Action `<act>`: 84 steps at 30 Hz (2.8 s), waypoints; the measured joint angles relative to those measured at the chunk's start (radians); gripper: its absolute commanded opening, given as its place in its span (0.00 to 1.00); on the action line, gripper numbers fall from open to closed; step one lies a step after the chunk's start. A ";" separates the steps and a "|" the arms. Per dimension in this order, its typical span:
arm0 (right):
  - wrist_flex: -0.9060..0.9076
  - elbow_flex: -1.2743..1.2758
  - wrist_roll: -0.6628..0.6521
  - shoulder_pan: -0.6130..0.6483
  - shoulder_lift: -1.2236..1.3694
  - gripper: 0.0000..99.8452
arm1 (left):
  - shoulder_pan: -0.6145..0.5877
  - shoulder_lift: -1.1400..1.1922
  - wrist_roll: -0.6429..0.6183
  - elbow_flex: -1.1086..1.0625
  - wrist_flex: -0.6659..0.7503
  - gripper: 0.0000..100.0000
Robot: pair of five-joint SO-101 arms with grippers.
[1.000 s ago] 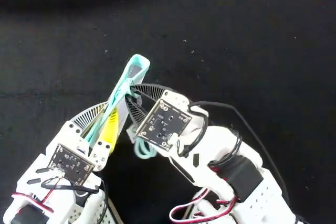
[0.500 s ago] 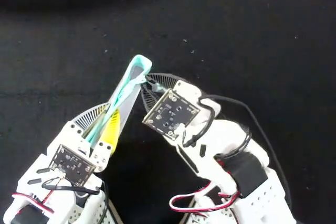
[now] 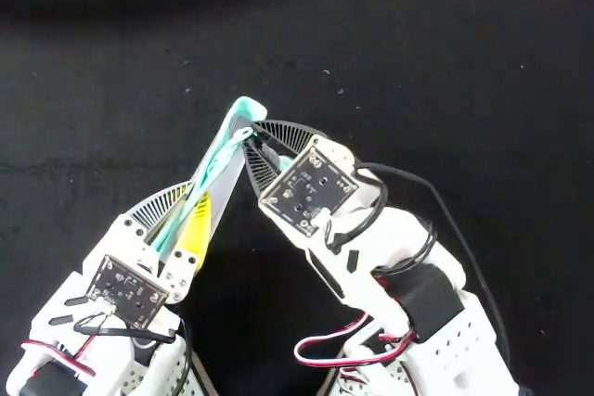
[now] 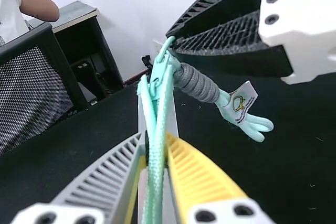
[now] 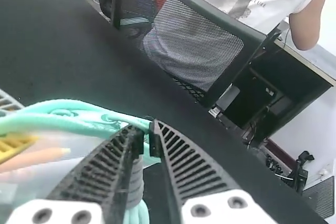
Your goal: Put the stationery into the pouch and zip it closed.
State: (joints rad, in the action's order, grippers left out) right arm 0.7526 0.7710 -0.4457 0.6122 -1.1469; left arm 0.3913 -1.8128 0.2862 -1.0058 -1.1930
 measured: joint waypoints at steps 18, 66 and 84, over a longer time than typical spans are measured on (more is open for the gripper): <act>-0.002 0.000 0.002 0.069 0.000 0.12 | -0.006 0.000 0.000 0.000 -0.002 0.03; -0.170 0.097 0.032 -0.094 0.046 0.01 | 0.002 0.000 0.000 -0.005 0.000 0.03; -0.282 0.140 0.000 -0.287 0.250 0.01 | 0.003 0.000 0.000 -0.020 0.000 0.03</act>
State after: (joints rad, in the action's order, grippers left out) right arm 0.4703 0.9106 -0.4457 0.3253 -0.8968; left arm 0.3943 -1.8128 0.2862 -1.0257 -1.1930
